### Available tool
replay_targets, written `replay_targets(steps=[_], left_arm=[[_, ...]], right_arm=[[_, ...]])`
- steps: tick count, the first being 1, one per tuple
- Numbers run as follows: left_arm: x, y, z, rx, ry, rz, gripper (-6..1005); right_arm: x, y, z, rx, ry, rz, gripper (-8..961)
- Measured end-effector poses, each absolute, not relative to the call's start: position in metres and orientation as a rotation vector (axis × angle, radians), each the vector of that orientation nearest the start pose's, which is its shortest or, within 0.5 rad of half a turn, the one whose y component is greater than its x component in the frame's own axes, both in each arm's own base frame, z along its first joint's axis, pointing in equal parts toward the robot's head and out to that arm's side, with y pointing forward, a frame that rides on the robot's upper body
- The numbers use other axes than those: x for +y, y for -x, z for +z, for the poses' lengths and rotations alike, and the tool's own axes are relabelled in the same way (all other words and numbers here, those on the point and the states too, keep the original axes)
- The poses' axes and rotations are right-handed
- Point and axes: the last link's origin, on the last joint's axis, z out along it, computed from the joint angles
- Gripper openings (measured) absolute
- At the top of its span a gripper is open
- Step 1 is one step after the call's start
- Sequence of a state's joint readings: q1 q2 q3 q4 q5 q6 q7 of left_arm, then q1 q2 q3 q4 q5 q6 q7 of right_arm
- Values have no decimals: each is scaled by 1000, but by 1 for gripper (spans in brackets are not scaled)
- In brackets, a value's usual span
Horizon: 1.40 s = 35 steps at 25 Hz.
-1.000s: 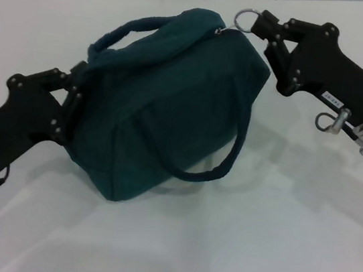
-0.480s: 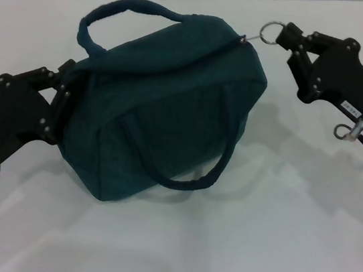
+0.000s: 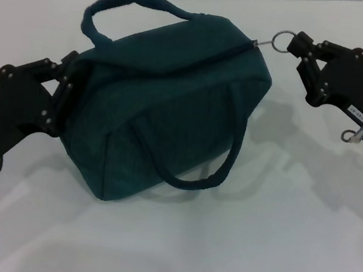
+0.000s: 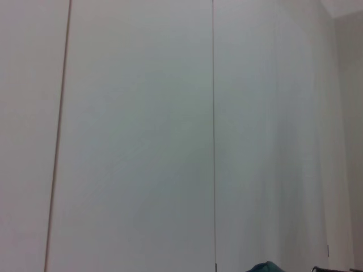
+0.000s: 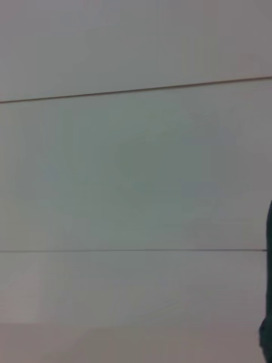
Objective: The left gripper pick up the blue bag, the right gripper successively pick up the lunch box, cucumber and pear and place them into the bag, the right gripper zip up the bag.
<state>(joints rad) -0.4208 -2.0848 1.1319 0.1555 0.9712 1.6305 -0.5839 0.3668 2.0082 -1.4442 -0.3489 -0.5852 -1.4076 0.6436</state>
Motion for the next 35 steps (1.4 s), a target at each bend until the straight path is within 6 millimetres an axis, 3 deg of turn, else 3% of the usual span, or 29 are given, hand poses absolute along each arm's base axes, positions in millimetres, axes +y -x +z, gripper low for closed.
replay_targets(steps=[10,15,27,35], left_arm=[[286,258,-32,-261,2192,-1216,64],[288,259,-33,-265,2194,-1204,61],[288,258,-33,-256,2198,-1200,60],[289,258,-33,-249,2198,-1200,59]], right_arm=[[320,-288,10,339,2061,1013,177],[319,-294,3,333,2131,925,383],[345,-275,-13,220,2240,750,382],[348,-264,-16,200,2259,763,381]])
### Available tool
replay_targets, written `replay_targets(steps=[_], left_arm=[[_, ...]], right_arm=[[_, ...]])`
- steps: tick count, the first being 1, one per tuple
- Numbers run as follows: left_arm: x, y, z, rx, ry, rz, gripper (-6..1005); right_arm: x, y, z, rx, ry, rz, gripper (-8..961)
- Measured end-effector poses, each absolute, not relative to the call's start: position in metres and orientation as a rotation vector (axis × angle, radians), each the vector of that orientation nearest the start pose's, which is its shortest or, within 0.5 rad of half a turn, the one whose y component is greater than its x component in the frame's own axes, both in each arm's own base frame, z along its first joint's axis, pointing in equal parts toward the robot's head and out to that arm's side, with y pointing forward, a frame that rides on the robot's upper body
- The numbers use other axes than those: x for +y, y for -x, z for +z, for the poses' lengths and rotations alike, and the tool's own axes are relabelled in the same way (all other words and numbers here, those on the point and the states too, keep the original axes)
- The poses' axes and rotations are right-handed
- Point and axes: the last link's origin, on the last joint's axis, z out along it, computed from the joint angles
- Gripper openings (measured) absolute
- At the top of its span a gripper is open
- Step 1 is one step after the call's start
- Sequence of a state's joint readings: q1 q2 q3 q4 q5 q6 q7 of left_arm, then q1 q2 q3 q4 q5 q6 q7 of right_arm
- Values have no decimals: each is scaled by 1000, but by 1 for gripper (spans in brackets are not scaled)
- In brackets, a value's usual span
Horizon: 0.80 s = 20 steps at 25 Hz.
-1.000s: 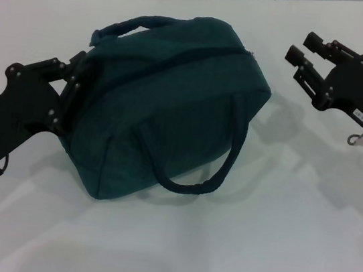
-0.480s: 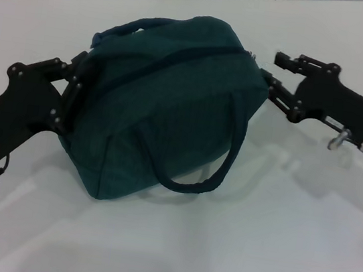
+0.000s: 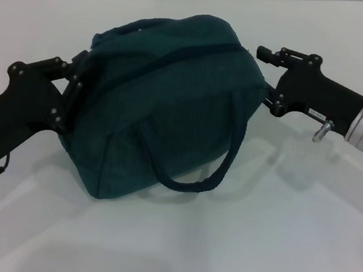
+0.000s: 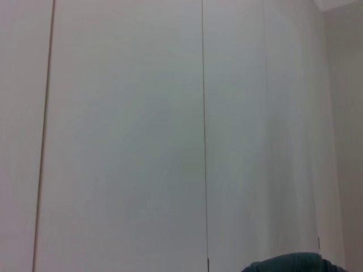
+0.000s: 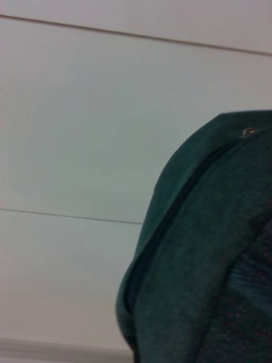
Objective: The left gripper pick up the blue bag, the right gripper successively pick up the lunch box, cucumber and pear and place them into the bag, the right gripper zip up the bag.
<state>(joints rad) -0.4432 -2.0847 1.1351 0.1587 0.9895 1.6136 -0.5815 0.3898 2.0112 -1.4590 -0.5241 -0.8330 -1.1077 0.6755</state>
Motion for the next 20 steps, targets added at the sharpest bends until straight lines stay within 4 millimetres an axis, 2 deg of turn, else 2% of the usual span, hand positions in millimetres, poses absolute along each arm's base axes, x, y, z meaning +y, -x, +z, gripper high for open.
replay_targets(steps=[7,14,20], left_arm=[[289,258,-32,-248,2195,-1199,60],[288,261,-31,-252,2181,-1192,70],[288,260,-31,-250,2178,-1192,80]], right_arm=[[344,-254,-26,176,2327,779,380],[333,-255,-27,162,2344,804,379],[336,-248,-28,134,2358,813,358]])
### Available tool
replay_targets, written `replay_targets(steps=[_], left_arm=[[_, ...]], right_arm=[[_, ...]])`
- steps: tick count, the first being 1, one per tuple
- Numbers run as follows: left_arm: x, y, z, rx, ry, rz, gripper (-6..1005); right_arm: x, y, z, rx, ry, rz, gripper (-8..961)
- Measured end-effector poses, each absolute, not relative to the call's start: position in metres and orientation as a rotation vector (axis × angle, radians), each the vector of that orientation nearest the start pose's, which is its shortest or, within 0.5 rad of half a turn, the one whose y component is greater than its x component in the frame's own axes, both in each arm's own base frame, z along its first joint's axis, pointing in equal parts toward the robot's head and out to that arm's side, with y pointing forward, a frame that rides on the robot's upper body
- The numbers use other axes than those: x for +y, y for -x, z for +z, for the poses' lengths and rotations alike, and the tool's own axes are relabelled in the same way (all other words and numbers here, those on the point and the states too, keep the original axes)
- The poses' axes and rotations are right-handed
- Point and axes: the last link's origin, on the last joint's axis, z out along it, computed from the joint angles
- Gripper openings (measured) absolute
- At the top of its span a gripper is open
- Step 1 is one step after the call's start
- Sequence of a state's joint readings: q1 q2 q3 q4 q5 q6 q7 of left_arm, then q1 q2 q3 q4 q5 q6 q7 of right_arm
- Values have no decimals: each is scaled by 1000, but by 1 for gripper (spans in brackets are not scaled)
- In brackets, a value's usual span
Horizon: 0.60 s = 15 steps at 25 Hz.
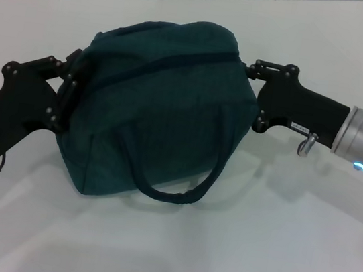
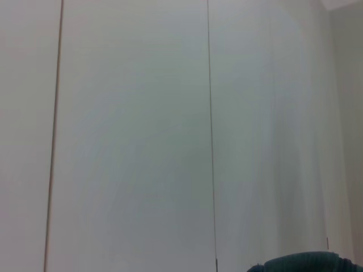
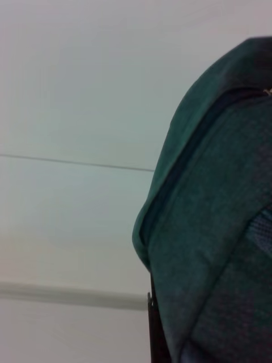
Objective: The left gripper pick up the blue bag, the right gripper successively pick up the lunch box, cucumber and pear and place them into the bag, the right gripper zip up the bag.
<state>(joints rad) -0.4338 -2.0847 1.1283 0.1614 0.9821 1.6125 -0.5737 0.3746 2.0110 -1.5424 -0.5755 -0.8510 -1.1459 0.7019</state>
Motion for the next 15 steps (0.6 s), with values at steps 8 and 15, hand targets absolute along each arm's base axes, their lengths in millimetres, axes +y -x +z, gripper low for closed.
replay_targets(steps=[8,15], left_arm=[[289,261,-31,-255,2177,-1184,92],[289,262,-31,-260,2176,-1178,103]], right_arm=[[332,-251,-30,112,2369,790,325],[329,-254,-23,126,2325,829,163]])
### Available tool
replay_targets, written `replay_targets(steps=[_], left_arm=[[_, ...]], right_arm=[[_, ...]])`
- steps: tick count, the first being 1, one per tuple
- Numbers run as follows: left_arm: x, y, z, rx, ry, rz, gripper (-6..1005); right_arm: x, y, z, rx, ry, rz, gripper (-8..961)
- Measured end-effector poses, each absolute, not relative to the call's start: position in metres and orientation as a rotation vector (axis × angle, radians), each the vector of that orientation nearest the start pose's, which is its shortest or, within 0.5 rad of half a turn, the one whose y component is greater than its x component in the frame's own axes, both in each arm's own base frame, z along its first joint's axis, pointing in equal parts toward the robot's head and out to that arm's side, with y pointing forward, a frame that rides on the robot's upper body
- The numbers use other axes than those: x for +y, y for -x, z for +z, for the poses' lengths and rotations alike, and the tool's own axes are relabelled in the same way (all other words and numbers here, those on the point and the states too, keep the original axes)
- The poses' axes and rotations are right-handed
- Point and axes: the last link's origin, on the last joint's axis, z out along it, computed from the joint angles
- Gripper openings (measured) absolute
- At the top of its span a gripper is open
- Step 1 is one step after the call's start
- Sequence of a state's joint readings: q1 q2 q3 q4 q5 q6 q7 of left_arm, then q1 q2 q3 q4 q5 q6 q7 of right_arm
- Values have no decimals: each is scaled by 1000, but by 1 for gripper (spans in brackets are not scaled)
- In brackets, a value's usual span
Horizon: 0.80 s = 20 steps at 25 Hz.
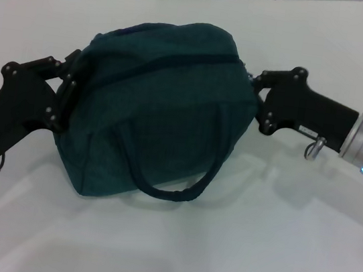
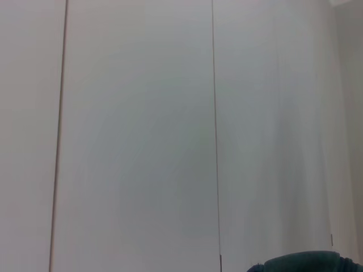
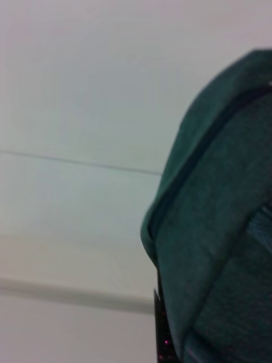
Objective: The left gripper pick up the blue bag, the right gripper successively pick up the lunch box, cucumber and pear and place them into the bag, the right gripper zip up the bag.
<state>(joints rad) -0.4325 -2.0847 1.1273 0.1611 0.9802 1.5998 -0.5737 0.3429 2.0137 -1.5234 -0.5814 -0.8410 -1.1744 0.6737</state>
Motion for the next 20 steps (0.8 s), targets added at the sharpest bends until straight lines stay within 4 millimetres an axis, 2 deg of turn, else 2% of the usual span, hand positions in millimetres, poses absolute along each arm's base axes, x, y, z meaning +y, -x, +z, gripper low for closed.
replay_targets(steps=[5,10,20], left_arm=[[289,262,-31,-260,2176,-1178,111],[290,262,-31,-260,2171,-1179,119],[294,258,-29,-257,2166,-1193,134]], right_arm=[[330,-262,-17,170,2272,835,1],[330,-275,-11,222,2229,813,2],[328,-292,-18,315,2228,745,5]])
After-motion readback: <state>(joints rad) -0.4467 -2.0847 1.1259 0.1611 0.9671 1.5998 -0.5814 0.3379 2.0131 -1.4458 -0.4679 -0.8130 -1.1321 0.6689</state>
